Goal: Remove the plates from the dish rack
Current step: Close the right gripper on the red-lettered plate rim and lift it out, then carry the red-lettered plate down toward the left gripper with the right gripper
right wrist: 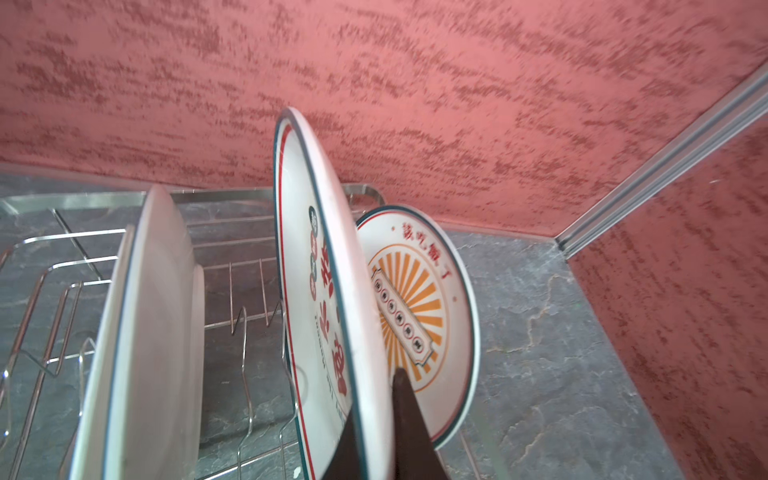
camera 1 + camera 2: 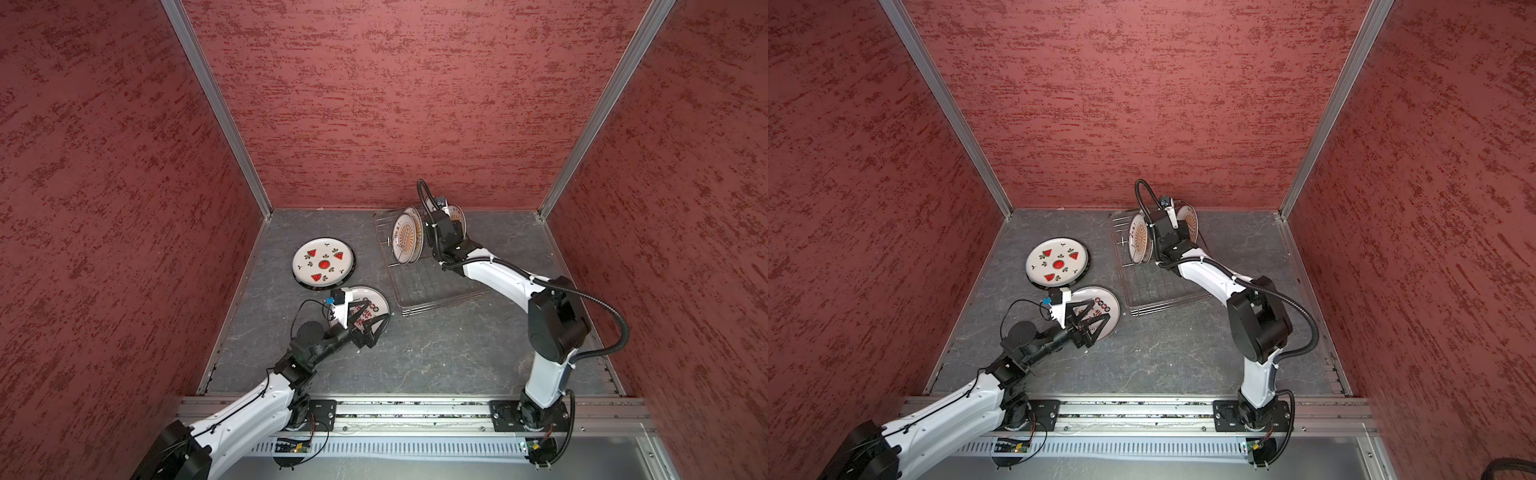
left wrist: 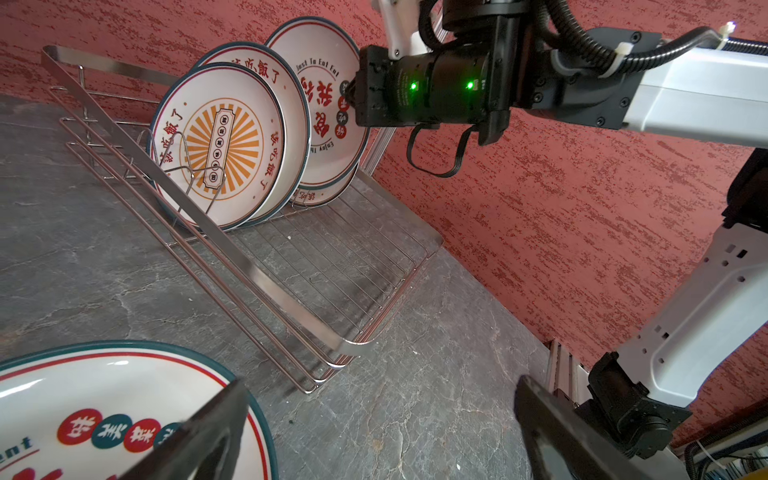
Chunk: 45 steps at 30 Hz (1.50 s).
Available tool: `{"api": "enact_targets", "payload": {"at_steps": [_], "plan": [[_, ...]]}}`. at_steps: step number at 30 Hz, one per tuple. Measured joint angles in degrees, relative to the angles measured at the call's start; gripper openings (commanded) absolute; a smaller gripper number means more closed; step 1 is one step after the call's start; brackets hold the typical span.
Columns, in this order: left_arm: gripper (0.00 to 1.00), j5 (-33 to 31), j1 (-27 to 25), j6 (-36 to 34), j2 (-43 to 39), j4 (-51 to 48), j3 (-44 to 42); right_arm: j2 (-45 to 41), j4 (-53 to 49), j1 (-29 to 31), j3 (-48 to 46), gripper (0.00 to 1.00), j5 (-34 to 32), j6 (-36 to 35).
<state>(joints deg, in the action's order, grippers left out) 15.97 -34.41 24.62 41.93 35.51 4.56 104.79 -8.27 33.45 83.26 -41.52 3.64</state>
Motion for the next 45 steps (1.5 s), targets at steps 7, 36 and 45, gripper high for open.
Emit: {"api": "enact_targets", "payload": {"at_steps": [7, 36, 45], "plan": [[0.99, -0.07, 0.00, 0.00, -0.13, -0.13, 0.00, -5.75, 1.66, 0.70, -4.48, 0.03, -1.27, -0.04], [1.00, 3.74, -0.33, 6.40, -6.21, 2.25, -1.66, -58.38, 13.66, 1.60, -48.11, 0.04, 28.59, 14.05], [0.99, 7.08, -0.39, 9.90, -2.43, 4.92, 0.11, -62.45, 25.73, 1.60, -57.64, 0.04, 47.21, 20.39]]}}
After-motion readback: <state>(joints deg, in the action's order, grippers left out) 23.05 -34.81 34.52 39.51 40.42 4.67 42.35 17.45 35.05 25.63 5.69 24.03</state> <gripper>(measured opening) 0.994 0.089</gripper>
